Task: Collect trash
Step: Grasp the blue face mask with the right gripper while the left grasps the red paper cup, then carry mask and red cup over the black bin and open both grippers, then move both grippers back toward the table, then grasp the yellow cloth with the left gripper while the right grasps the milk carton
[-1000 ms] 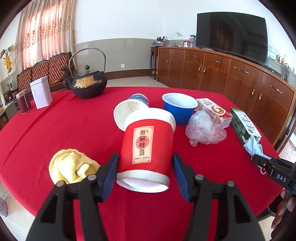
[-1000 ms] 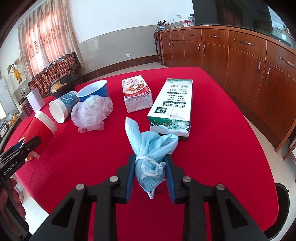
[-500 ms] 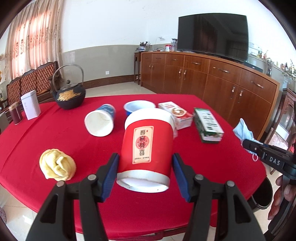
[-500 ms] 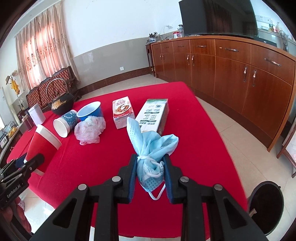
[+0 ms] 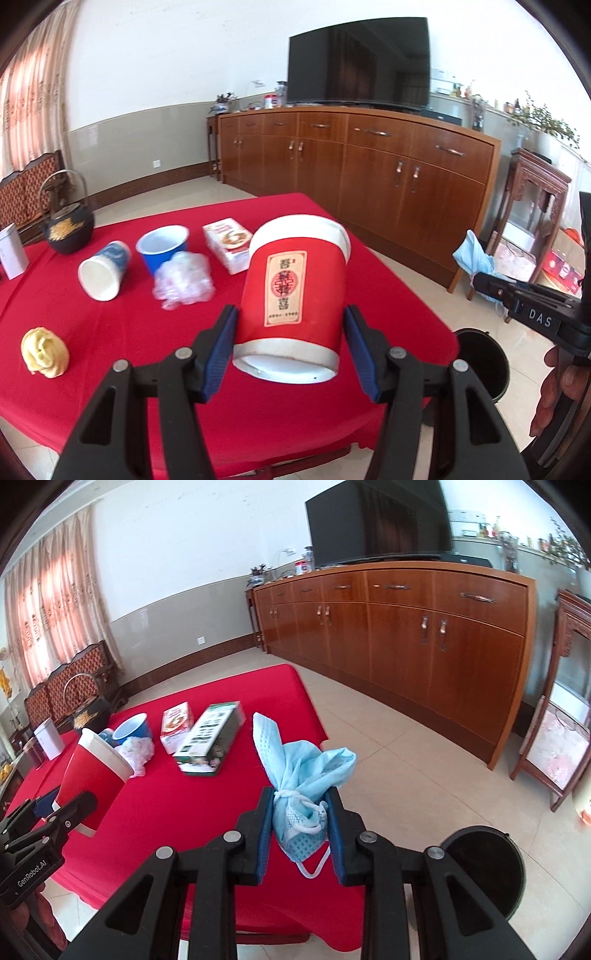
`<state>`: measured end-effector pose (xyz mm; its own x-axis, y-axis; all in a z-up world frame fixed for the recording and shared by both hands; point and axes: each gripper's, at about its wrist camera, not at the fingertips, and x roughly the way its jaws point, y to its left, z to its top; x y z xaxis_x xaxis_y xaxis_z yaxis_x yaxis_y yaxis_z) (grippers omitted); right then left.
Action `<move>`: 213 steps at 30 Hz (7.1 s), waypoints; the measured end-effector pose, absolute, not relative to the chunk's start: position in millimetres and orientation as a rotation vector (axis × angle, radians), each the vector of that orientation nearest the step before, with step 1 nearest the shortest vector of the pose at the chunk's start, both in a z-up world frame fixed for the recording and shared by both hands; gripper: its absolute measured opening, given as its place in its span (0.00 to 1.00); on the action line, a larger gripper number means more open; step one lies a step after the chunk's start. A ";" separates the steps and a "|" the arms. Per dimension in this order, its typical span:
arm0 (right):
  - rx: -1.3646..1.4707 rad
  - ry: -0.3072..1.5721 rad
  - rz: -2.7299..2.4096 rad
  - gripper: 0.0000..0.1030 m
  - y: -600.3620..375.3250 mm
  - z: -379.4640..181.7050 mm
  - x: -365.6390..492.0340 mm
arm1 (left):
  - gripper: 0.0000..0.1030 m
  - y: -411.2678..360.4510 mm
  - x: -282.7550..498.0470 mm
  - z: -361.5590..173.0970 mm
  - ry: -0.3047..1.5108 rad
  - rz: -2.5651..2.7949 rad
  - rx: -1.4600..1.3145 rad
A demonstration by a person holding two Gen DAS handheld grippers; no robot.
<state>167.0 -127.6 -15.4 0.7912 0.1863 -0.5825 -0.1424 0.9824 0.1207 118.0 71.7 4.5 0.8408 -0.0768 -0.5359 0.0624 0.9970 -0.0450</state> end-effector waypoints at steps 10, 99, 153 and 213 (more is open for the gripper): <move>0.107 0.633 0.062 0.28 -196.6 -13.6 154.7 | 0.58 14.3 128.6 5.6 0.574 -0.194 0.011; 0.058 0.755 -0.035 0.96 -306.0 -67.7 156.2 | 0.98 -102.8 131.1 -21.5 0.584 -0.182 0.173; -0.128 0.619 0.523 0.96 41.4 -16.3 157.3 | 0.98 241.7 45.0 -19.7 0.584 0.405 -0.134; -0.121 0.635 0.250 0.54 -6.9 -16.0 232.8 | 0.52 213.2 113.4 -21.2 0.603 0.228 -0.146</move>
<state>232.8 -6.9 -16.0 0.7762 0.1933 -0.6001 -0.2674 0.9629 -0.0356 113.4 213.2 -21.2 0.8000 0.1692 -0.5757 -0.2541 0.9647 -0.0696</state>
